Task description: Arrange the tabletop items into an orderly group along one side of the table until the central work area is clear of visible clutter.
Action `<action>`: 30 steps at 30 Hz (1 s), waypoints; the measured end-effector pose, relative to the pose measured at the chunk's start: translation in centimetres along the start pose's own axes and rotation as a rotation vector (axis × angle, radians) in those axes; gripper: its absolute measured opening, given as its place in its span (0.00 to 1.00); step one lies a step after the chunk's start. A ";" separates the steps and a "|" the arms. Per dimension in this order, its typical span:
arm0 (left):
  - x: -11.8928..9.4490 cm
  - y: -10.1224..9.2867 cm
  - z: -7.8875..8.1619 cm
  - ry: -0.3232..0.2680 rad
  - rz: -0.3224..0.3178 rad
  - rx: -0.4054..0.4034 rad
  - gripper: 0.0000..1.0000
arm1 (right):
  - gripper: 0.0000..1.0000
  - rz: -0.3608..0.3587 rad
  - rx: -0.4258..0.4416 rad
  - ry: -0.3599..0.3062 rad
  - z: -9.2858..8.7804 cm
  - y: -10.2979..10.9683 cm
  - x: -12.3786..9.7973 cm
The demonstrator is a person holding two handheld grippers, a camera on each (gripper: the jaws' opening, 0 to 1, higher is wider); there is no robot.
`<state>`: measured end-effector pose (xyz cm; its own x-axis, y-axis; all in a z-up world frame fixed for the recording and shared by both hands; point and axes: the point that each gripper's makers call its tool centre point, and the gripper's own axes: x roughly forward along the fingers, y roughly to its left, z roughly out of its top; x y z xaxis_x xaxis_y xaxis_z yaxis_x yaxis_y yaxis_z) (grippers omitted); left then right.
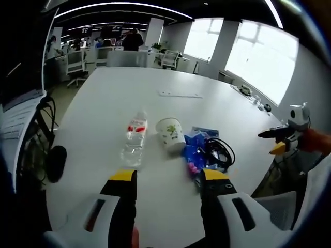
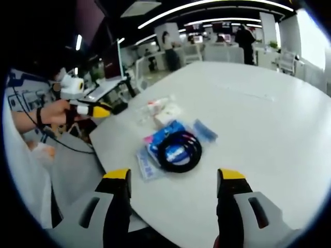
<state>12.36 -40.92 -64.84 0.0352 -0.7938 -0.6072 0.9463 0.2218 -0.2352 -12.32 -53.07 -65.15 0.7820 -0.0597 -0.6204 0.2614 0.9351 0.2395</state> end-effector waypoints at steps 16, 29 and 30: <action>3.9 1.2 2.9 0.021 0.042 0.042 0.47 | 0.64 -0.012 0.022 -0.001 -0.5 -0.9 -0.8; 8.9 4.2 6.5 0.004 0.076 -0.048 0.45 | 0.64 -0.042 0.060 0.000 -1.3 -1.6 -1.5; 9.3 4.4 6.5 0.012 0.078 -0.044 0.45 | 0.64 -0.045 0.065 0.002 -1.5 -1.6 -1.6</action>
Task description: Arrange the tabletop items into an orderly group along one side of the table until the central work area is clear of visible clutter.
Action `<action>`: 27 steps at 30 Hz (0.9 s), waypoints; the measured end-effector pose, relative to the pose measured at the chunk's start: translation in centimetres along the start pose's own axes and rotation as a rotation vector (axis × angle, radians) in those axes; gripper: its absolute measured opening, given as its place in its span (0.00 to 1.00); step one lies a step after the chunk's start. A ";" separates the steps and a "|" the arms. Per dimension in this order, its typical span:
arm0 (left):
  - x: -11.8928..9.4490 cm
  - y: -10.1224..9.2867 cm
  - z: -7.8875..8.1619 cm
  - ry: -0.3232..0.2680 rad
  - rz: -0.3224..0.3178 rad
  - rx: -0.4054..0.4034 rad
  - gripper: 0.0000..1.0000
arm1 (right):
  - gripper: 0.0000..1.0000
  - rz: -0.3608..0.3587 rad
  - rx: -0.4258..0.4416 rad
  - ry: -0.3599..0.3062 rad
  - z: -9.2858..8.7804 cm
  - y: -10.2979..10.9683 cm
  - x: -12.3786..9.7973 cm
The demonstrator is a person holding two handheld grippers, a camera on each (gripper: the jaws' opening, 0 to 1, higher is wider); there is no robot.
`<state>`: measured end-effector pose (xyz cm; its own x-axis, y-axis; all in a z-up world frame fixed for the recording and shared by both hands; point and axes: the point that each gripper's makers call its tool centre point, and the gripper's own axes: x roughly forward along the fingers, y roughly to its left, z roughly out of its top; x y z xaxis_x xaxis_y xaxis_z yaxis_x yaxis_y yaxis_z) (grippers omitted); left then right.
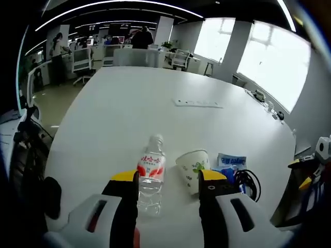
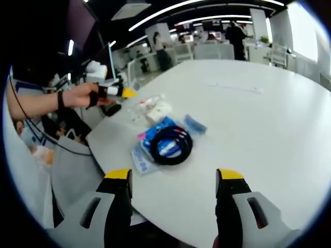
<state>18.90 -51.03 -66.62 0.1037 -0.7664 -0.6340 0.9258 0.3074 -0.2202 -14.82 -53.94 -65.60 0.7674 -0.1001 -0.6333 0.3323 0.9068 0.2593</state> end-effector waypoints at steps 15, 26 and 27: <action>4.5 2.1 0.5 0.099 0.005 0.080 0.47 | 0.63 -0.023 0.037 0.035 -1.6 0.1 -0.4; 7.5 3.3 -1.5 0.276 0.012 0.178 0.47 | 0.63 -0.030 0.041 0.037 -1.2 0.1 -0.3; 7.7 3.3 -1.8 0.291 0.009 0.182 0.47 | 0.63 -0.032 0.041 0.039 -1.3 0.1 -0.3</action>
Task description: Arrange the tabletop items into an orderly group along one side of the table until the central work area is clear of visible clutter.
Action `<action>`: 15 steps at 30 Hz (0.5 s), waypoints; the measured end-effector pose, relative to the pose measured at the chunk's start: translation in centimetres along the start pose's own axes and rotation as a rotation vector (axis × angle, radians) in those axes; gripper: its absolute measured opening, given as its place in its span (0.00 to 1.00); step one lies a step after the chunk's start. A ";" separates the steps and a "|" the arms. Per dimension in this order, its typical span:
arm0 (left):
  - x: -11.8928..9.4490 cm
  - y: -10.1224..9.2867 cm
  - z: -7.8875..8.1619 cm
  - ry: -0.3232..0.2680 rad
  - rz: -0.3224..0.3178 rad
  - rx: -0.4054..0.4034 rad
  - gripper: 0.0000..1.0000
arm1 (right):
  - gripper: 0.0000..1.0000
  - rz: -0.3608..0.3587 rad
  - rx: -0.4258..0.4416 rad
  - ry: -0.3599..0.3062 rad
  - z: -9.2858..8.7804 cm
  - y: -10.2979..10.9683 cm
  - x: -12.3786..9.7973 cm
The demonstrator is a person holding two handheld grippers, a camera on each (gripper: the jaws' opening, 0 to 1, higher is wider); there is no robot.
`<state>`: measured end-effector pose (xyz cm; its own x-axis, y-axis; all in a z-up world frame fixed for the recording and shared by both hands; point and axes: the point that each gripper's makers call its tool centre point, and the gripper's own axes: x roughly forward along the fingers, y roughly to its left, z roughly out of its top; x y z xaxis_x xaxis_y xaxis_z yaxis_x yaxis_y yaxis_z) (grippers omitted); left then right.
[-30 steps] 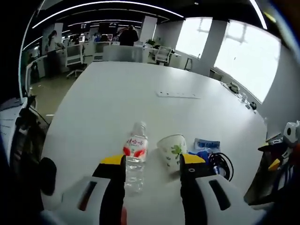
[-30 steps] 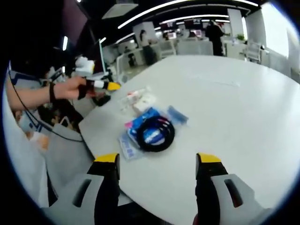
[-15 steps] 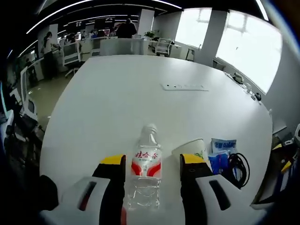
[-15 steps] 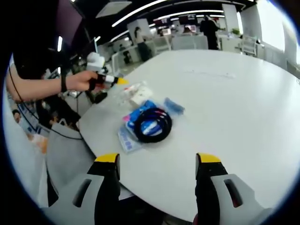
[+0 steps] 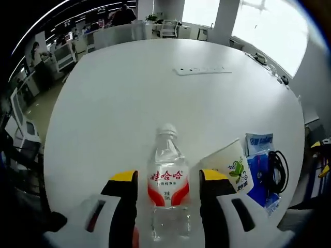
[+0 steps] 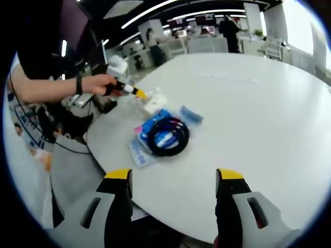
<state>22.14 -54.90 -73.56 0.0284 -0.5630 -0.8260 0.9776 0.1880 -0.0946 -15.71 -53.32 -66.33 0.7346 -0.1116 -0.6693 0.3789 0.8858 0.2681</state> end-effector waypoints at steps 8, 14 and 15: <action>1.0 -0.1 -0.4 0.031 -0.007 -0.019 0.46 | 0.63 0.002 0.002 0.015 -0.3 0.0 -0.2; 1.9 0.0 -0.7 0.047 -0.008 -0.030 0.41 | 0.63 -0.006 0.009 0.014 -0.3 -0.2 -0.4; 1.9 -0.2 -0.6 0.044 -0.023 -0.035 0.40 | 0.63 -0.008 0.008 0.014 -0.3 -0.2 -0.4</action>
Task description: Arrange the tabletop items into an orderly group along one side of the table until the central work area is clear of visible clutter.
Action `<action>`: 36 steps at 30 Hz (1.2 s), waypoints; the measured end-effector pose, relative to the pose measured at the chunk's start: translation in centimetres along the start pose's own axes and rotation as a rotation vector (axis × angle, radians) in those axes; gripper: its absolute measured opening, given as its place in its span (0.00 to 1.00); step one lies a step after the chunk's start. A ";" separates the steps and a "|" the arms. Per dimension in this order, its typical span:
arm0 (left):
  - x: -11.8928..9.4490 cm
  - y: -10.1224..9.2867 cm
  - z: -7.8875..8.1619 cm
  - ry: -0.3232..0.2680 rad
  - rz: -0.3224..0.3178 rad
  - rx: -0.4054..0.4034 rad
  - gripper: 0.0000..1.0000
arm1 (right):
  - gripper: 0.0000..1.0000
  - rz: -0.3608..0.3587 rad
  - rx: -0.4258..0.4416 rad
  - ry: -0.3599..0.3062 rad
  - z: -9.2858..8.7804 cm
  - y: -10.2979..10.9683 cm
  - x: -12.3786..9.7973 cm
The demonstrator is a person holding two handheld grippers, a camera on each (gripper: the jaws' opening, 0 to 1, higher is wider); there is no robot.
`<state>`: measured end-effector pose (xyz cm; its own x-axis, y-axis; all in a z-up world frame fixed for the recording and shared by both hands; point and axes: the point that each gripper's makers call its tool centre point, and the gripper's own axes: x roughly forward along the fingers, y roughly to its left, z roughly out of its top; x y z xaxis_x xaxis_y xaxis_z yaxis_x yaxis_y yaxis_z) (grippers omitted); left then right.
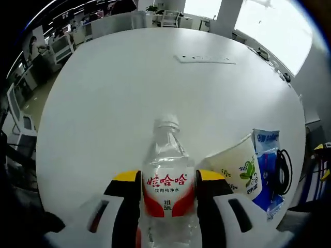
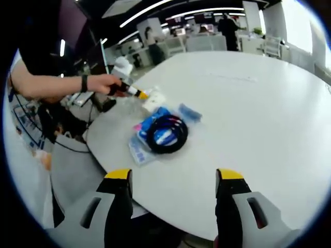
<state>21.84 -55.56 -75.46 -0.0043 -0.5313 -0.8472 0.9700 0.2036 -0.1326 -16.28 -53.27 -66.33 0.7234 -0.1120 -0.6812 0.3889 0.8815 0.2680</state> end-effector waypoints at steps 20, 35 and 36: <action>-3.5 1.5 1.7 -0.197 0.121 -0.059 0.37 | 0.62 0.030 -0.002 -0.001 0.7 -0.1 0.7; -8.1 3.5 1.7 -0.335 0.193 -0.088 0.37 | 0.62 0.076 -0.030 -0.009 2.1 0.0 1.6; -8.2 3.5 1.6 -0.339 0.195 -0.087 0.37 | 0.62 0.078 -0.033 -0.012 2.2 0.0 1.7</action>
<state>25.71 -51.81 -68.11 0.2726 -0.7138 -0.6451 0.9205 0.3886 -0.0410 -13.79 -54.45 -65.95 0.7577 -0.0472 -0.6510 0.3118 0.9024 0.2975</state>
